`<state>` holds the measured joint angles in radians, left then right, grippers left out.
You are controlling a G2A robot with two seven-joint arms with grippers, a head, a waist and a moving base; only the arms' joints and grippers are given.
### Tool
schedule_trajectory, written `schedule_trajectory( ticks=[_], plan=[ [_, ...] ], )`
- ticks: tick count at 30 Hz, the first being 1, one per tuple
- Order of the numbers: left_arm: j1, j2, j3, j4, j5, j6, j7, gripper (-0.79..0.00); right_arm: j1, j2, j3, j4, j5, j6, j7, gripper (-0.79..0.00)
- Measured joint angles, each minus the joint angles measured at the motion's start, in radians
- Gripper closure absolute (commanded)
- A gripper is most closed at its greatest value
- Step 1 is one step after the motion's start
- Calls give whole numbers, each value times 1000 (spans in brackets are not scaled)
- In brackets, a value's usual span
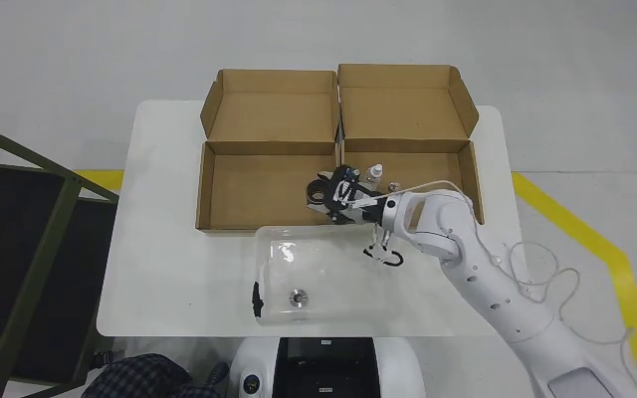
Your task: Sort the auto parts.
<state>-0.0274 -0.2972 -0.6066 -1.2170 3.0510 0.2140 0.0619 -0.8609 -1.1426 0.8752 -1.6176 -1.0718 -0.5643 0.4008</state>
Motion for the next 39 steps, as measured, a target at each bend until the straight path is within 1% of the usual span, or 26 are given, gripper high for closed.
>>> schedule_trajectory(
  ticks=[7, 13, 16, 23, 32, 39],
  plan=[
    [0, 0, 0, 0, 0, 0, 0, -785, 37, -23, -53, 53, -25, 35, 38, 0],
    [0, 0, 0, 0, 0, 0, 0, -785, 66, -39, -81, 92, -23, 42, 73, -6],
    [0, 0, 0, 0, 0, 0, 0, -785, 76, -46, -93, 107, -24, 47, 85, -111],
    [0, 0, 0, 0, 0, 0, 0, -785, 93, -60, -110, 131, -27, 44, 114, -188],
    [0, 0, 0, 0, 0, 0, 0, -785, 101, -71, -116, 146, -29, 37, 139, -351],
    [0, 0, 0, 0, 0, 0, 0, -785, 104, -77, -114, 157, -29, 32, 147, -388]
  ],
)
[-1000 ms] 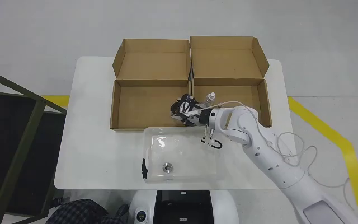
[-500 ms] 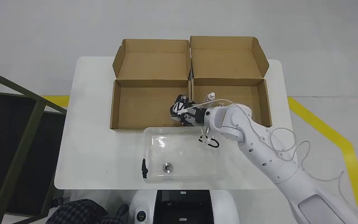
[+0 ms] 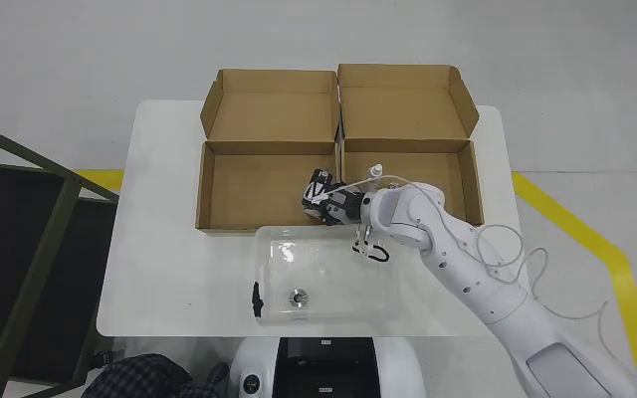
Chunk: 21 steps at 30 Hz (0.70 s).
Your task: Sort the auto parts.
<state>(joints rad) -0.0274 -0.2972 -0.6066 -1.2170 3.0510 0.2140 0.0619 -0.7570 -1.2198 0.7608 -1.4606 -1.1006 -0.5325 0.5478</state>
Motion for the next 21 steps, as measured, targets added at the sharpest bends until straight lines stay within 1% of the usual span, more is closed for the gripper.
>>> schedule_trajectory(
  ticks=[3, 8, 12, 17, 21],
  plan=[
    [0, 0, 0, 0, 0, 0, 0, -785, 0, -3, 1, 4, 0, -4, 2, -413],
    [0, 0, 0, 0, 0, 0, 0, -785, -3, -4, 12, -9, -3, -5, -5, -413],
    [0, 0, 0, 0, 0, 0, 0, -785, -15, 1, 37, -48, -8, -13, -15, -419],
    [0, 0, 0, 0, 0, 0, 0, -785, -53, 16, 79, -149, -22, -41, -6, -474],
    [0, 0, 0, 0, 0, 0, 0, -785, -102, 29, 105, -245, -32, -77, 9, -483]
  ],
)
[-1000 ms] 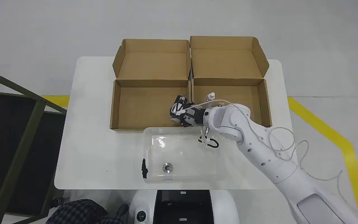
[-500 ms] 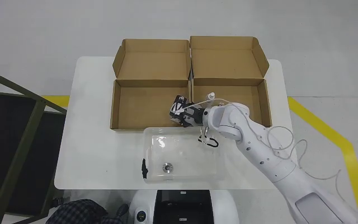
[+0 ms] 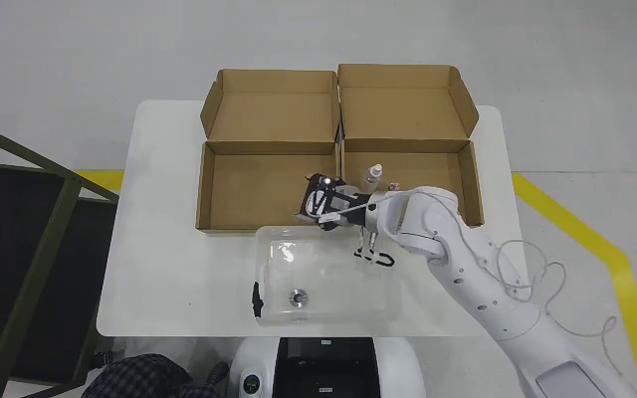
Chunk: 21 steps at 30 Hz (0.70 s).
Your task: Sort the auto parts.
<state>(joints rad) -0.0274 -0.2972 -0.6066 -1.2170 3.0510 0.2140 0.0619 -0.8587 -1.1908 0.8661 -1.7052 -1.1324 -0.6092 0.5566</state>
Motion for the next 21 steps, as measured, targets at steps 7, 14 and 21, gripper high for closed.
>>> schedule_trajectory(
  ticks=[7, 14, 21],
  plan=[
    [0, 0, 0, 0, 0, 0, 0, -785, -102, 24, 38, -132, 19, -93, 16, -486],
    [0, 0, 0, 0, 0, 0, 0, -785, -182, 44, 51, -205, 17, -175, 29, -526],
    [0, 0, 0, 0, 0, 0, 0, -785, -235, 59, 59, -239, -24, -222, 42, -539]
  ],
)
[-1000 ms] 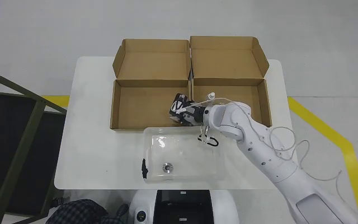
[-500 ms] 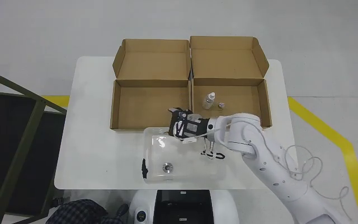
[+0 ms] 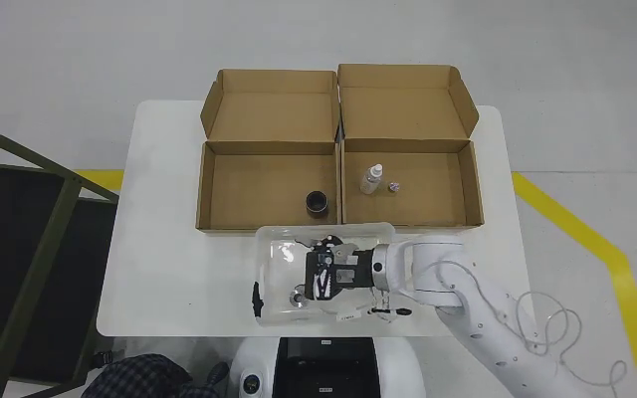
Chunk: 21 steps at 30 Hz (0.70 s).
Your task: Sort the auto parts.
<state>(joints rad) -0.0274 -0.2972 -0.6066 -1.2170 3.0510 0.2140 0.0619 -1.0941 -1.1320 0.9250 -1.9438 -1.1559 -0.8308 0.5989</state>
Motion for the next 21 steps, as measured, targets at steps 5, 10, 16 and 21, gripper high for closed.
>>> schedule_trajectory(
  ticks=[5, 10, 16, 21],
  plan=[
    [0, 0, 0, 0, 0, 0, 0, -785, -18, 8, 0, 9, -37, -26, 1, -545],
    [0, 0, 0, 0, 0, 0, 0, -785, -28, 15, -4, 26, -83, -57, -2, -573],
    [0, 0, 0, 0, 0, 0, 0, -785, -31, 20, -12, 49, -133, -77, -8, -570],
    [0, 0, 0, 0, 0, 0, 0, -785, -22, 16, -51, 78, -189, -71, -21, -548]
  ],
)
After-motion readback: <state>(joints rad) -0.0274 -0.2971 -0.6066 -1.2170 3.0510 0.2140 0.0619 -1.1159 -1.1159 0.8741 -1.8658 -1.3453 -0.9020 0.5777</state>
